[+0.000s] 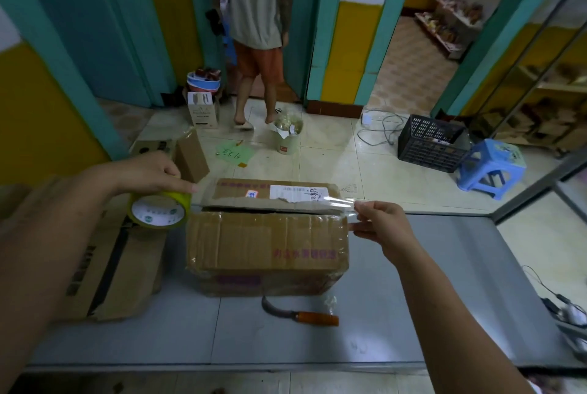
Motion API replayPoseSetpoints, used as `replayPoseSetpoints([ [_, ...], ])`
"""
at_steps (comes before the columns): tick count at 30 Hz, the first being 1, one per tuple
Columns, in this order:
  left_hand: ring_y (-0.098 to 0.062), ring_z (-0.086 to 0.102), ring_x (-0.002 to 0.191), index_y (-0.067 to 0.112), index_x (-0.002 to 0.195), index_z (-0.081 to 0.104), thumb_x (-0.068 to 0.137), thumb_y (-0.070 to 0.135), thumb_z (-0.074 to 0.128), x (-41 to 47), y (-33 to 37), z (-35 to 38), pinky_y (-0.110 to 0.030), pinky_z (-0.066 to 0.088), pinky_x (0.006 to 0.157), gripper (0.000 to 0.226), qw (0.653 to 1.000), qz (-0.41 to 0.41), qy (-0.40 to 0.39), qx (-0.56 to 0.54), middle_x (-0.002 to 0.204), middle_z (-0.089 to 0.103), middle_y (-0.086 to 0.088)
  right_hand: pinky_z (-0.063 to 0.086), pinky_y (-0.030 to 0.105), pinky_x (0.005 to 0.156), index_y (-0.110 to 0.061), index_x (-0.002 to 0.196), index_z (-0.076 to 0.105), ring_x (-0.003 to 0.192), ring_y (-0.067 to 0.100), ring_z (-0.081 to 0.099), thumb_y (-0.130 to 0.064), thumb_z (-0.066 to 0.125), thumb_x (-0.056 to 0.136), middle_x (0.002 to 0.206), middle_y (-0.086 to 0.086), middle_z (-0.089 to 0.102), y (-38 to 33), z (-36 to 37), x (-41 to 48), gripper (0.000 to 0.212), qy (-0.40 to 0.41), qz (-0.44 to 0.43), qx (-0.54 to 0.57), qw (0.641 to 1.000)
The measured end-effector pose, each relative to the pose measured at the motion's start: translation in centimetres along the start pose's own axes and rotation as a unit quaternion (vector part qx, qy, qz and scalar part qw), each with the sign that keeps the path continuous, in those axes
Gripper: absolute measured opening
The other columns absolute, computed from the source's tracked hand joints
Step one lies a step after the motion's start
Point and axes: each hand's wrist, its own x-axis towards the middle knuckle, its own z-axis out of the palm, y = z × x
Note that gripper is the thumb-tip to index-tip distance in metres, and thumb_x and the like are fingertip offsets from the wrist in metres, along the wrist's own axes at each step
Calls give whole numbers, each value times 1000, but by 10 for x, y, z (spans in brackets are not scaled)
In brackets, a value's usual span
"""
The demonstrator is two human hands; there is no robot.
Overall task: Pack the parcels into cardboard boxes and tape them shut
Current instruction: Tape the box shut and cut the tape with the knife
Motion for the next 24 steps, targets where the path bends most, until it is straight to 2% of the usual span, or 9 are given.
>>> replayPoseSetpoints([
  [2,-16,20,50,21,55,32,60,80,78,-2,2,-5,-38,22,61,75,1000,4,7,-8,58,20,0,61,42,80,5,94,70,85,31,76,-22,69,100,86,17,72,-5,0,-1,28,18,-30,-14,999],
  [4,-16,20,51,21,56,33,65,77,80,-3,1,-7,-37,22,62,74,1000,8,4,-13,60,20,-1,58,40,72,7,96,71,80,29,71,-21,70,99,82,17,70,-9,-2,-2,28,35,-58,-11,998],
  [6,-17,20,52,20,57,33,73,73,82,-4,-5,-7,-34,22,59,74,1000,8,-7,-7,61,21,-2,57,37,65,11,101,67,76,29,70,-18,68,100,80,19,66,-10,-2,-5,30,19,-59,12,998],
  [9,-16,22,52,12,61,34,82,58,81,-6,-13,-2,-24,25,51,68,1000,9,-3,3,61,22,-2,62,42,72,15,104,62,82,36,75,-14,63,103,88,28,65,-7,4,-8,29,-22,-21,45,999],
  [12,-13,23,50,16,59,34,83,52,79,-5,-17,3,-20,26,48,62,1000,15,0,6,59,23,1,64,47,78,6,99,62,85,40,77,-12,60,105,94,33,66,-4,14,-9,19,-19,-10,59,998],
  [15,-15,22,51,24,55,32,80,56,80,-4,-22,2,-28,24,52,63,1000,9,1,8,59,22,2,65,45,81,2,96,61,88,39,77,-13,60,105,97,33,65,-3,21,-9,17,-14,-37,70,997],
  [19,-20,20,55,24,56,28,74,70,82,-6,-33,-1,-33,20,58,73,1000,-8,12,4,61,20,-2,64,43,82,-1,93,59,93,36,77,-18,60,105,99,27,72,3,27,-13,20,-19,-102,52,993],
  [21,-23,21,58,22,57,29,65,79,80,-9,-38,-2,-37,21,61,77,1000,-9,20,9,63,21,-5,64,44,82,1,97,59,89,36,77,-22,60,105,100,20,75,8,30,-16,24,-33,-110,27,993],
  [24,-25,22,60,20,57,30,63,81,78,-12,-42,-1,-40,22,64,78,1000,-5,18,6,65,22,-7,64,44,83,7,103,58,83,35,77,-26,59,105,102,17,76,12,32,-16,33,-42,-92,5,995],
])
